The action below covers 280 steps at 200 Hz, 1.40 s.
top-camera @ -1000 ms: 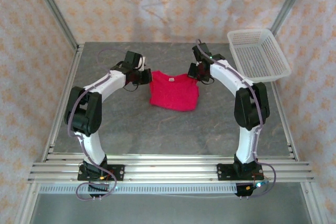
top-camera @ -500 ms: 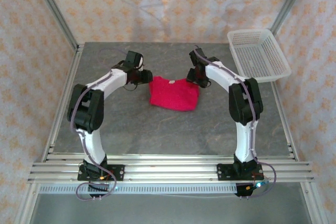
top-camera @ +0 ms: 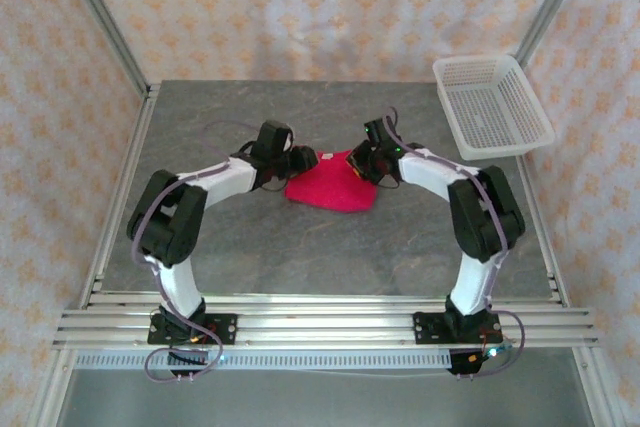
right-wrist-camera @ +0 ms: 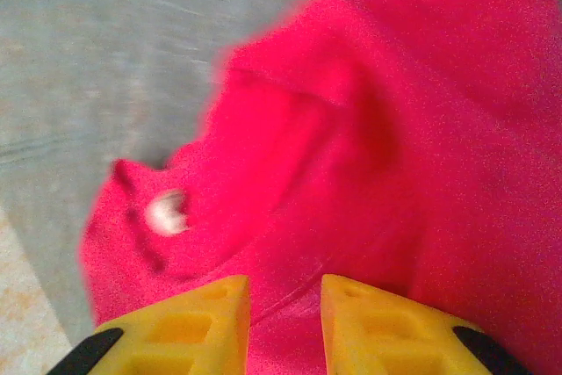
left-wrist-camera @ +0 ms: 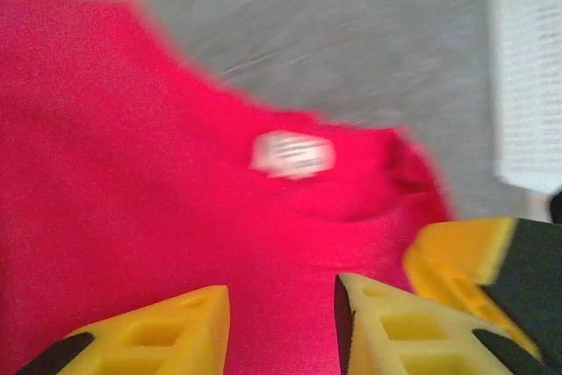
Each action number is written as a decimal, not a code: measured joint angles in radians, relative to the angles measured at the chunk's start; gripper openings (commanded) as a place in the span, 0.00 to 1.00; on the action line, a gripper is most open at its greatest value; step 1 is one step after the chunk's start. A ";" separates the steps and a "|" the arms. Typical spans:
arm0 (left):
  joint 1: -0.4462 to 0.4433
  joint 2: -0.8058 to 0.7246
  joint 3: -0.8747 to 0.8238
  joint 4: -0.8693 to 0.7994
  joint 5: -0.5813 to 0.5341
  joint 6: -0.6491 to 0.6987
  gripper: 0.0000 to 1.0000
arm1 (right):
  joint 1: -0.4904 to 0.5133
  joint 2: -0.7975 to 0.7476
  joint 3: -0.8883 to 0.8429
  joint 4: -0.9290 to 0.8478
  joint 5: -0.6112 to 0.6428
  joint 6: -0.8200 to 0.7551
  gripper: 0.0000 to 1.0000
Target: Fold the inside-out t-shirt
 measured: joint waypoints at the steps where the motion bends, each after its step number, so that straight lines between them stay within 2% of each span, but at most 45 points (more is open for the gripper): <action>1: 0.003 0.004 -0.006 0.000 0.002 -0.001 0.38 | 0.000 0.006 -0.005 0.005 -0.001 0.005 0.27; 27: 0.067 0.024 -0.074 0.001 0.019 -0.017 0.39 | -0.002 0.038 -0.052 0.095 -0.031 0.061 0.28; 70: 0.179 0.034 -0.047 -0.082 0.000 0.042 0.42 | 0.048 0.102 0.005 0.138 -0.001 0.103 0.28; 103: 0.286 0.138 0.135 -0.200 -0.024 0.119 0.43 | 0.113 0.277 0.232 0.180 0.056 0.160 0.29; 130: 0.390 0.231 0.286 -0.268 -0.034 0.173 0.45 | 0.165 0.463 0.493 0.208 0.122 0.220 0.29; 161: 0.504 0.275 0.379 -0.331 -0.038 0.224 0.51 | 0.200 0.648 0.779 0.207 0.150 0.262 0.32; 171: 0.532 0.275 0.386 -0.344 -0.037 0.243 0.57 | 0.205 0.673 0.827 0.190 0.151 0.261 0.36; 177: 0.544 0.273 0.387 -0.349 -0.037 0.252 0.77 | 0.205 0.677 0.842 0.177 0.152 0.257 0.40; 181: 0.549 0.272 0.387 -0.352 -0.037 0.249 0.95 | 0.205 0.677 0.849 0.166 0.152 0.246 0.44; 184: 0.551 0.269 0.386 -0.354 -0.037 0.262 0.99 | 0.205 0.677 0.853 0.159 0.153 0.243 0.48; 189: 0.553 0.264 0.381 -0.355 -0.037 0.264 1.00 | 0.204 0.676 0.858 0.150 0.153 0.232 0.55; 208: 0.544 0.205 0.331 -0.360 -0.045 0.276 1.00 | 0.198 0.647 0.855 0.117 0.148 0.147 0.82; 231: 0.505 0.014 0.226 -0.372 -0.115 0.320 1.00 | 0.190 0.507 0.767 -0.012 0.185 -0.016 1.00; 256: 0.447 -0.265 0.138 -0.367 -0.227 0.376 1.00 | 0.178 0.234 0.565 -0.100 0.286 -0.230 0.99; 280: 0.408 -0.488 -0.005 -0.259 -0.321 0.470 1.00 | 0.169 -0.120 0.291 -0.068 0.491 -0.491 0.99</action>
